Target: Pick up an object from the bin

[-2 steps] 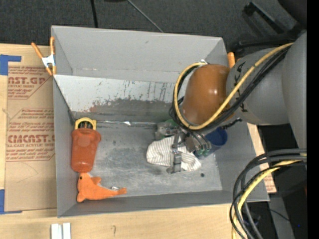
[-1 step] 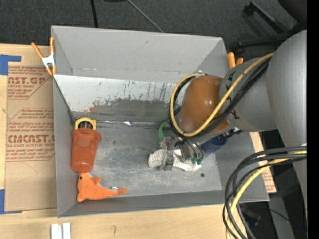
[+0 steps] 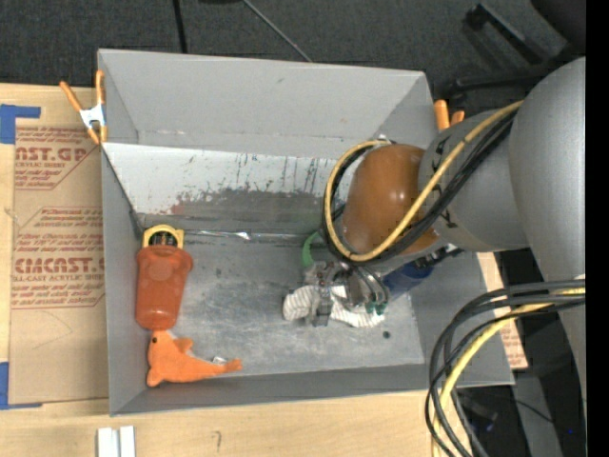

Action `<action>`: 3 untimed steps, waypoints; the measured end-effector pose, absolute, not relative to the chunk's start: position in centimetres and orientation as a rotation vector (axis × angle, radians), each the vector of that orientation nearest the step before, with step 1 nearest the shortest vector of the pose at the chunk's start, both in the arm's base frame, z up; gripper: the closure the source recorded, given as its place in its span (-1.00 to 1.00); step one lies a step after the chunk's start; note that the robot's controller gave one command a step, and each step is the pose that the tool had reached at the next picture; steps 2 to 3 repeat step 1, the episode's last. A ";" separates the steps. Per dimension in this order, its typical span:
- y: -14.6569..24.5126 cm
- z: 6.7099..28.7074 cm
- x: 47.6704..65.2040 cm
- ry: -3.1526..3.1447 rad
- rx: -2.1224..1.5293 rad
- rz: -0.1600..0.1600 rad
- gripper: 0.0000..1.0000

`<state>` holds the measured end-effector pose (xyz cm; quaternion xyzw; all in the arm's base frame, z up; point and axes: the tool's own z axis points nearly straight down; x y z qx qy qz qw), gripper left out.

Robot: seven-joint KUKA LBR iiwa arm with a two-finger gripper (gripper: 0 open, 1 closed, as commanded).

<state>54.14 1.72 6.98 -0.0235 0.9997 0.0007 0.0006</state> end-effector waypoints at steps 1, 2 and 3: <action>1.6 25.1 49.5 3.130 -0.153 0.000 1.00; 1.6 25.1 49.5 3.130 -0.153 0.000 1.00; 1.6 25.1 49.5 3.130 -0.153 0.000 1.00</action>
Offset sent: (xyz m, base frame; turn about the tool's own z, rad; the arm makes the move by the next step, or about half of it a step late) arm 0.0000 0.0000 0.0000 0.0000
